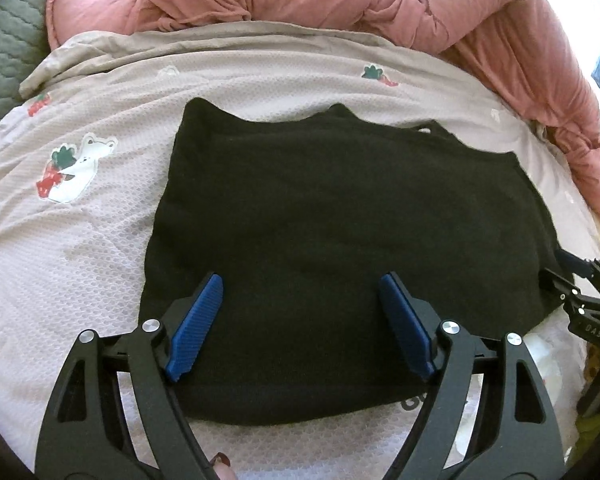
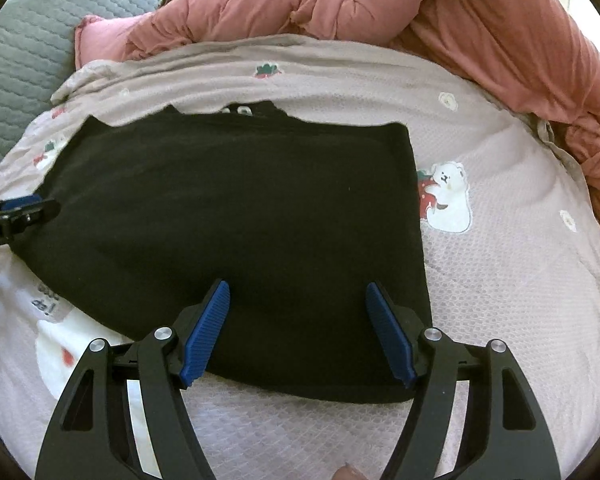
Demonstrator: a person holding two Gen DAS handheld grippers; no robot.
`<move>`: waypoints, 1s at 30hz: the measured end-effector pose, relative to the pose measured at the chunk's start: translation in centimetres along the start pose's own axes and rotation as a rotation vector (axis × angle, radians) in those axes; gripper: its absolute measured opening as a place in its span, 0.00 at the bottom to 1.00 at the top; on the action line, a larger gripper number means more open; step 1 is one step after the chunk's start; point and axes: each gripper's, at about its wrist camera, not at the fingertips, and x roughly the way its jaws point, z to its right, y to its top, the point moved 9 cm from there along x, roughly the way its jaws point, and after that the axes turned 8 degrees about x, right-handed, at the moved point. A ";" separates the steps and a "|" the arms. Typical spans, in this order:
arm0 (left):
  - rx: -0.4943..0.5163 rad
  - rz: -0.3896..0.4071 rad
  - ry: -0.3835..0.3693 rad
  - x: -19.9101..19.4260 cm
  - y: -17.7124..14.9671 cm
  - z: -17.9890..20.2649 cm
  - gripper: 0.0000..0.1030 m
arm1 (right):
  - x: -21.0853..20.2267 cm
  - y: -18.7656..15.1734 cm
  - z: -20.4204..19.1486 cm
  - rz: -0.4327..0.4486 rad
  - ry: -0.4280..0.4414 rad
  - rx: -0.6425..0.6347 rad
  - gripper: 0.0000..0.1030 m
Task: Fold small clothes
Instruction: 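Move both open grippers over the folded black sweatshirt's edge, then grasp the sweatshirt edge with the right gripper while the left gripper grasps beside it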
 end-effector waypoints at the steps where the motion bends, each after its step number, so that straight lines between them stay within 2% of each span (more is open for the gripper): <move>1: -0.009 0.005 -0.003 -0.2 0.2 -0.2 0.74 | -0.5 0.1 -0.4 0.012 0.016 -0.003 0.68; 4: -0.047 0.032 -0.004 -1.2 0.8 -1.3 0.76 | -1.5 0.4 -1.8 0.030 0.037 -0.031 0.73; 7: -0.097 0.056 -0.005 -1.9 1.1 -2.7 0.79 | -2.2 0.9 -3.8 0.044 0.067 -0.070 0.73; 10: -0.115 0.071 0.020 -2.5 1.4 -3.7 0.80 | -3.0 1.4 -6.0 0.064 0.098 -0.107 0.81; 13: -0.094 0.099 0.085 -3.3 1.9 -4.6 0.80 | -3.5 1.5 -8.1 0.074 0.124 -0.151 0.81; 15: -0.104 0.108 0.085 -3.6 2.0 -5.1 0.81 | -3.8 1.4 -9.6 0.083 0.133 -0.187 0.81; 17: -0.113 0.114 0.103 -3.7 2.2 -5.6 0.90 | -4.0 1.3 -11.0 0.094 0.144 -0.217 0.81; 30: -0.177 0.118 0.131 -4.0 2.5 -8.5 0.90 | -3.1 -0.4 -19.6 0.091 0.219 -0.394 0.81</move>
